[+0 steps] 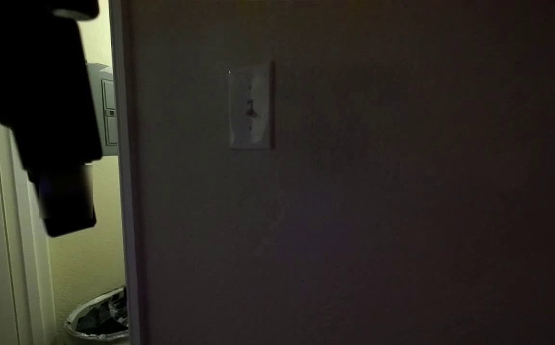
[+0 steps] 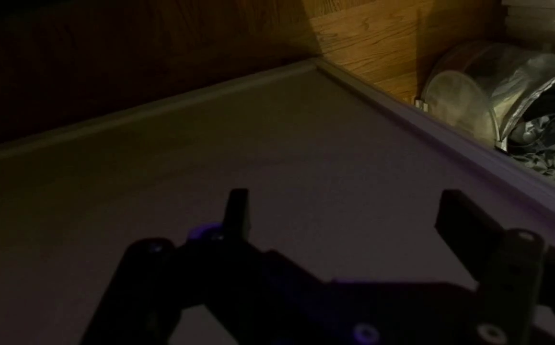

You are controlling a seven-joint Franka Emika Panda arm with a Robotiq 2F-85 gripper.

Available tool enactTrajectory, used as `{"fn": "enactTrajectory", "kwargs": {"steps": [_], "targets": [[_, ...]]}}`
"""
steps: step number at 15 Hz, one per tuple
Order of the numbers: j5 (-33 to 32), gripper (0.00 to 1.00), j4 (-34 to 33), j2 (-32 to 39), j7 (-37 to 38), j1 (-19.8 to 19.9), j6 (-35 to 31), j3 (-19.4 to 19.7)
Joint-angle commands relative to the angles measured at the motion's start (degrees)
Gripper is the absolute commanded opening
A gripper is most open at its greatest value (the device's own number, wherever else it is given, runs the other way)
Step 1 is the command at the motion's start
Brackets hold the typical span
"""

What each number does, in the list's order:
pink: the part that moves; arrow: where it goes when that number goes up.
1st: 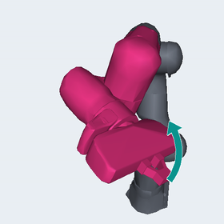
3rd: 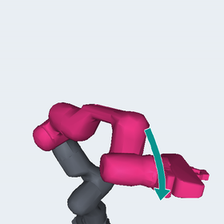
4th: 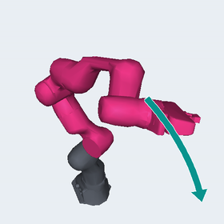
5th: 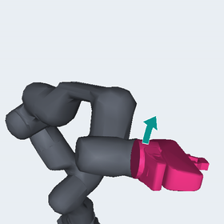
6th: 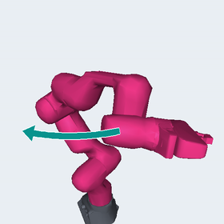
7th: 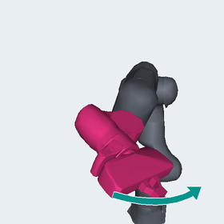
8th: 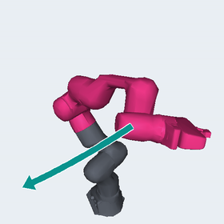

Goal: Turn on the light

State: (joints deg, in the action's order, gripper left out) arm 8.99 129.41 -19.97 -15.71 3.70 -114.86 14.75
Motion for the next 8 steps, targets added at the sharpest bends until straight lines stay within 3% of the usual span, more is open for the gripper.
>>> {"fn": "enactTrajectory", "kwargs": {"steps": [1,8], "targets": [[0.8,1.00,-3.2,4.2,-2.3,-0.6,1.0,-2.0],[0.7,1.00,-9.7,10.9,-4.8,-1.8,-2.2,-6.7]]}}
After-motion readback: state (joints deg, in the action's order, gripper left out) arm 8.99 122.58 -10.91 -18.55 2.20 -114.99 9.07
